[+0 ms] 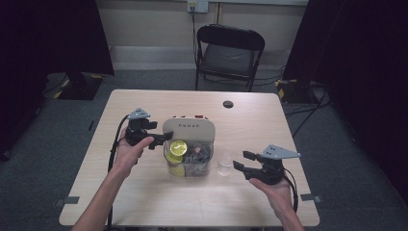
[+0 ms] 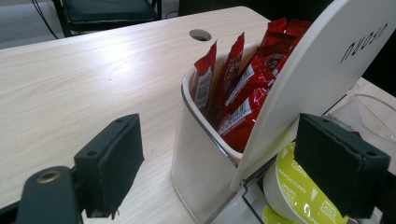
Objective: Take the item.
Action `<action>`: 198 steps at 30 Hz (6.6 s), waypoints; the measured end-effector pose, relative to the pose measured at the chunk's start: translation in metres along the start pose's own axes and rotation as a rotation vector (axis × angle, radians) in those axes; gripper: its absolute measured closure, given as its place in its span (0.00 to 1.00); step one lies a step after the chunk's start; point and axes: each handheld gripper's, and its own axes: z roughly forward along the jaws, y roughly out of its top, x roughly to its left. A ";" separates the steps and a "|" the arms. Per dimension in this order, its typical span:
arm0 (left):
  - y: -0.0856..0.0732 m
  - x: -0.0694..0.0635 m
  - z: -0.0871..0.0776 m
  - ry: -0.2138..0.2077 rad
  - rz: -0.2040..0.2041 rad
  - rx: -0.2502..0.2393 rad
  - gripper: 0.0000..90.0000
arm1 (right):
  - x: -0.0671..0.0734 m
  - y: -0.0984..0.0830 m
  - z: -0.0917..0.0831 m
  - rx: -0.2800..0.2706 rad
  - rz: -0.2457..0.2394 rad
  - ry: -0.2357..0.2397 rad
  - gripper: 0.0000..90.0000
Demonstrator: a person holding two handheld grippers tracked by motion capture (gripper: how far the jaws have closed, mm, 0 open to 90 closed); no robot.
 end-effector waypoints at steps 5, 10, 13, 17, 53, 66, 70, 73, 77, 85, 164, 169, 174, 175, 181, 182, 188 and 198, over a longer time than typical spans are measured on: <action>0.000 0.001 0.001 -0.009 -0.008 0.006 0.17 | 0.009 0.015 0.015 -0.003 -0.026 0.049 0.49; 0.000 0.000 0.001 -0.005 -0.008 0.006 0.17 | 0.014 0.028 0.031 -0.005 -0.020 0.101 0.55; 0.000 0.000 0.001 -0.006 -0.010 0.005 0.17 | 0.015 0.033 0.042 -0.001 -0.013 0.133 0.58; 0.000 0.000 0.002 -0.014 -0.017 0.004 0.17 | 0.018 0.036 0.058 0.034 -0.011 0.166 0.59; -0.001 0.000 0.003 -0.014 -0.010 0.026 0.17 | 0.025 0.042 0.112 0.133 -0.004 0.217 0.74; -0.001 0.000 0.004 -0.017 -0.015 0.024 0.17 | 0.026 0.042 0.116 0.160 0.000 0.219 0.91; -0.001 0.000 0.004 -0.016 -0.012 0.027 0.17 | 0.026 0.042 0.116 0.161 0.009 0.220 0.96; -0.001 0.001 0.004 -0.015 -0.012 0.026 0.17 | 0.026 0.042 0.114 0.155 0.011 0.225 1.00; -0.001 0.001 0.004 -0.015 -0.013 0.024 0.17 | 0.025 0.042 0.112 0.146 0.016 0.227 1.00; -0.001 0.001 0.003 -0.016 -0.011 0.028 0.17 | 0.026 0.042 0.109 0.138 0.010 0.237 1.00; 0.000 -0.001 0.006 -0.016 -0.009 0.039 0.17 | 0.017 0.069 0.030 -0.035 0.023 0.226 1.00; 0.000 -0.001 0.004 -0.006 -0.007 0.044 0.17 | 0.011 0.065 0.025 -0.035 0.032 0.207 1.00; 0.000 0.000 0.003 -0.006 -0.013 0.038 0.17 | 0.006 0.062 0.020 -0.032 0.041 0.188 1.00; 0.000 0.000 0.003 -0.005 -0.014 0.039 0.17 | 0.005 0.061 0.019 -0.030 0.038 0.180 1.00; 0.000 -0.001 0.002 -0.003 -0.021 0.035 0.17 | -0.002 0.053 0.014 -0.014 0.042 0.157 1.00; 0.000 -0.001 0.002 -0.003 -0.021 0.034 0.17 | -0.003 0.052 0.013 -0.011 0.044 0.154 1.00; 0.000 0.000 0.002 -0.003 -0.020 0.035 0.17 | -0.007 0.040 0.013 0.006 0.064 0.141 1.00; -0.002 0.001 0.002 -0.008 -0.020 0.037 0.17 | -0.011 0.030 0.019 0.033 0.079 0.131 1.00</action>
